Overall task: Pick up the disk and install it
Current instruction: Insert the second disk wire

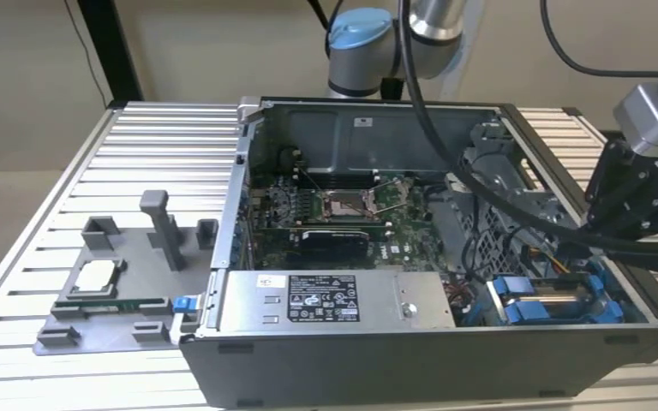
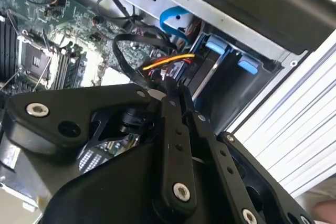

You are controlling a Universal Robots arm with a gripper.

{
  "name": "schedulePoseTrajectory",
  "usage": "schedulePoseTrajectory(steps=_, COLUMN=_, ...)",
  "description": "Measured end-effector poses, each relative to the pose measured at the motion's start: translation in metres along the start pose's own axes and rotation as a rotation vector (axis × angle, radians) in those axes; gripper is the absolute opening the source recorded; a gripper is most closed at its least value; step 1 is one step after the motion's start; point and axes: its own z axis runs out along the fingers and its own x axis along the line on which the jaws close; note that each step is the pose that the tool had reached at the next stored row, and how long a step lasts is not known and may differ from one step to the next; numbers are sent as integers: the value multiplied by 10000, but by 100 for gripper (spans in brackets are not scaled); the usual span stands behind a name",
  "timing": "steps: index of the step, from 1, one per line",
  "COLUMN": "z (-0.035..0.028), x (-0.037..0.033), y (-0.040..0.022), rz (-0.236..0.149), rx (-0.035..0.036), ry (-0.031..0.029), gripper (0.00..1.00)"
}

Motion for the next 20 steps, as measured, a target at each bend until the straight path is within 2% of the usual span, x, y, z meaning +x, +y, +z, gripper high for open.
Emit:
schedulePoseTrajectory(steps=3, z=5, x=6, y=45, rz=-115, rx=516, ry=-3, gripper=0)
schedulePoseTrajectory(steps=4, z=7, x=8, y=61, rz=-147, rx=679, ry=18, gripper=0)
schedulePoseTrajectory(steps=5, z=9, x=10, y=78, rz=-169, rx=803, ry=62, gripper=0)
schedulePoseTrajectory(steps=6, z=10, x=12, y=94, rz=-183, rx=891, ry=137, gripper=0)
schedulePoseTrajectory(steps=7, z=12, x=14, y=111, rz=-189, rx=965, ry=264, gripper=0)
schedulePoseTrajectory(steps=10, z=16, x=19, y=158, rz=-184, rx=1116, ry=748, gripper=0)
schedulePoseTrajectory(steps=12, z=20, x=24, y=201, rz=-191, rx=1228, ry=963, gripper=0)
schedulePoseTrajectory(steps=14, z=25, x=30, y=245, rz=-197, rx=1327, ry=1132, gripper=0)
schedulePoseTrajectory(steps=16, z=34, x=35, y=291, rz=-205, rx=1420, ry=1272, gripper=0)
schedulePoseTrajectory(steps=17, z=41, x=39, y=316, rz=-213, rx=1485, ry=1312, gripper=0)
schedulePoseTrajectory(steps=20, z=63, x=44, y=382, rz=-256, rx=1784, ry=1288, gripper=0)
